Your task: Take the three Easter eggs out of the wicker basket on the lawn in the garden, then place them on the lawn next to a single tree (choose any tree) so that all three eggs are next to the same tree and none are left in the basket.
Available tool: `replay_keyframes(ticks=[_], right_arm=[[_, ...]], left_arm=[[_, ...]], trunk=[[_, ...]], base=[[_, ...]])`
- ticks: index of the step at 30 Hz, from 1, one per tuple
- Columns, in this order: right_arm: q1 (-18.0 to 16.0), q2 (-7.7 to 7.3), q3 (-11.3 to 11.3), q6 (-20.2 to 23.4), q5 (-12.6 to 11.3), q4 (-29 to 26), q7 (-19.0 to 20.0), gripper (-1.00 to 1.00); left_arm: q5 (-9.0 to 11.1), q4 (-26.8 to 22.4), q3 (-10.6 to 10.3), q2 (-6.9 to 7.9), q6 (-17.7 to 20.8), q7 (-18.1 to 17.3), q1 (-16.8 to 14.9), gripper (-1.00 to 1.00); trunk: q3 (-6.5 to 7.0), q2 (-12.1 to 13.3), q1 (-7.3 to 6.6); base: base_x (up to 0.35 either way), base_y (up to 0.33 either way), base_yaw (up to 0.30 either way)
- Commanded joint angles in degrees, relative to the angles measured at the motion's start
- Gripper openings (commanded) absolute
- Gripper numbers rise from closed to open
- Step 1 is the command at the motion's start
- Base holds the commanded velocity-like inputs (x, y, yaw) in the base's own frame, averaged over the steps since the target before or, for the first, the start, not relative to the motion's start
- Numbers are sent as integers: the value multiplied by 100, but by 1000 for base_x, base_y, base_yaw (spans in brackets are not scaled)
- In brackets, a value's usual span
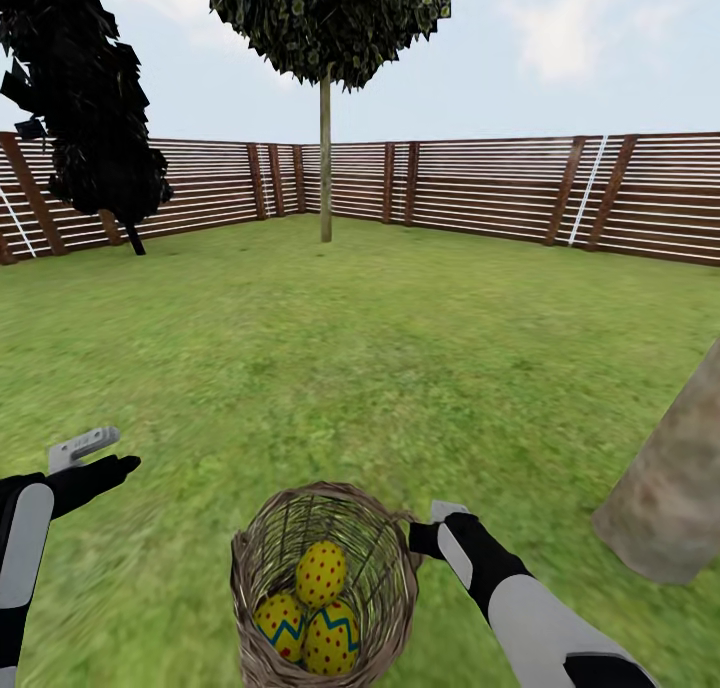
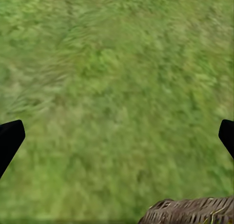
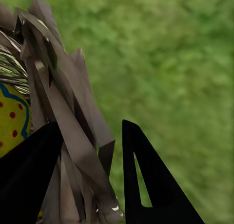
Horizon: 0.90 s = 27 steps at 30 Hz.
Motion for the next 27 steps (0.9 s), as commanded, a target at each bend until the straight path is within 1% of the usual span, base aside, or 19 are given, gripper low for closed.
replay_keyframes(ticks=[1,27], right_arm=[[-3,7,-39,17,-121,-12,-28,-100],[-3,9,-39,17,-125,-12,-24,-100]], left_arm=[[61,-4,1,1,21,52,-6,100],[61,-4,1,10,21,52,-6,100]], trunk=[[-24,-44,22],[-491,-1087,593]], base=[[0,0,0],[0,0,0]])
